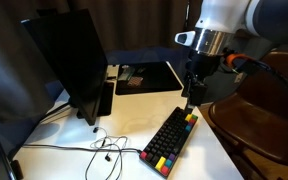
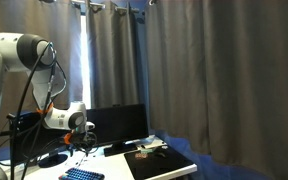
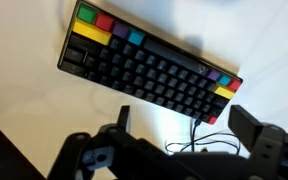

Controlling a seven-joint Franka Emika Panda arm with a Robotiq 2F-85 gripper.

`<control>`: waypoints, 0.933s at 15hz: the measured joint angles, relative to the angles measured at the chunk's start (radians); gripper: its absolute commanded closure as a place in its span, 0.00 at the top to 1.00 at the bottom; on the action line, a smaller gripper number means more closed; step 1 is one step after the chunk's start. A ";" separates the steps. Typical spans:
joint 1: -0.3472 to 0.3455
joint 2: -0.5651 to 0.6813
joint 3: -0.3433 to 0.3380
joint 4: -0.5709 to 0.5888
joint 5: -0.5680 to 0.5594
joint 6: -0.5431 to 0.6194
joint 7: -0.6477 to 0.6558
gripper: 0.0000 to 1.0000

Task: Push a black key on the keyboard

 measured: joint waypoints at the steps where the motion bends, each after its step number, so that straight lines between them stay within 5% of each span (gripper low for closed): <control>1: 0.000 0.015 -0.001 0.003 -0.041 0.014 0.049 0.72; 7: 0.026 0.123 -0.045 0.068 -0.269 0.047 0.294 0.34; 11: 0.055 0.206 -0.072 0.141 -0.312 0.048 0.344 0.05; 14: 0.068 0.264 -0.083 0.188 -0.312 0.048 0.344 0.00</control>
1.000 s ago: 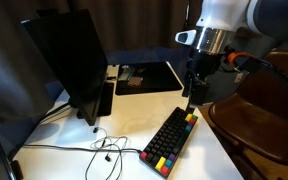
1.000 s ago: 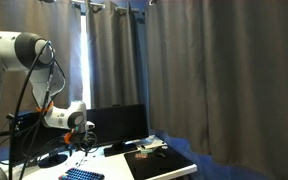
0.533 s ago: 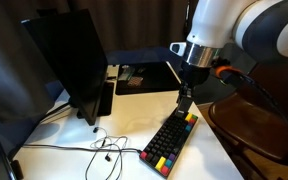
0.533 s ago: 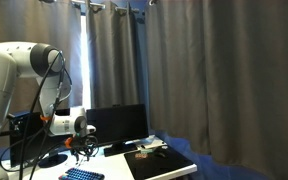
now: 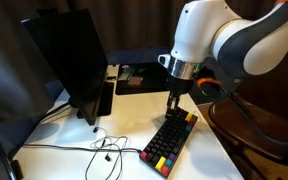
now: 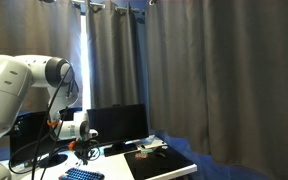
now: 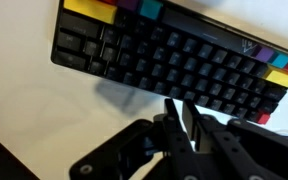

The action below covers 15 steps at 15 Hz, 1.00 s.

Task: Push a black key on the keyboard

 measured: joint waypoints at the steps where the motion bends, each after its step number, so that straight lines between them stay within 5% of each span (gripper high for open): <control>1: 0.005 0.017 -0.007 0.014 0.000 0.000 0.000 0.00; 15: 0.031 0.119 -0.053 0.100 0.000 -0.004 0.000 0.00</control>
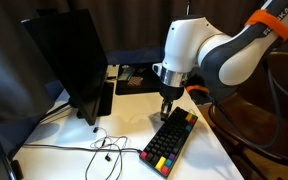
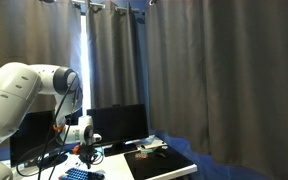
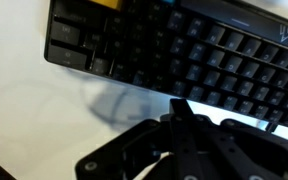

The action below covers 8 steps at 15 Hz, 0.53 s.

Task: Push a black key on the keyboard

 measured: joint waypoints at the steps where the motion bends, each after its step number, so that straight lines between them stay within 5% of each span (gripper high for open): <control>1: 0.003 0.001 -0.003 0.000 0.000 -0.003 0.000 0.00; 8: 0.011 0.013 -0.009 0.001 0.000 -0.014 0.000 0.00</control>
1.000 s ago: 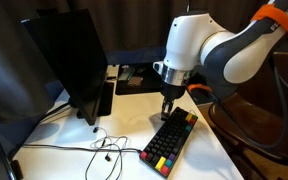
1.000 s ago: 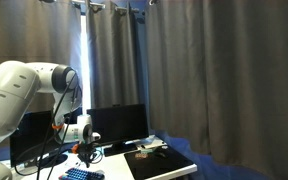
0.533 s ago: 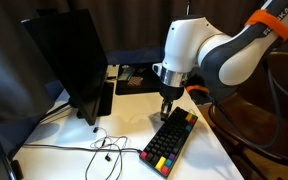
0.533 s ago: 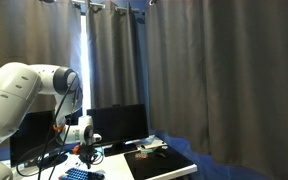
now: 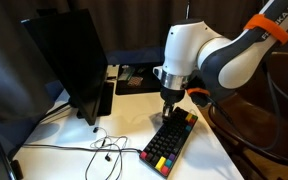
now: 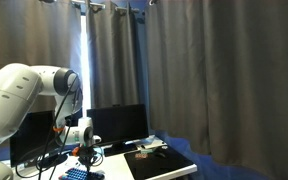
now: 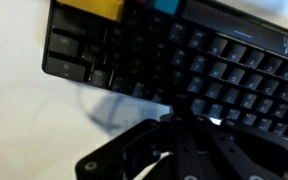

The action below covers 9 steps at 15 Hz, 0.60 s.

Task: Push a black key on the keyboard

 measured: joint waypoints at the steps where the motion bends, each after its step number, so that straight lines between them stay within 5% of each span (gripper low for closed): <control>1: 0.001 0.002 0.000 0.001 0.000 0.000 0.000 0.00; 9: 0.003 0.015 0.000 0.009 0.000 -0.002 0.000 0.00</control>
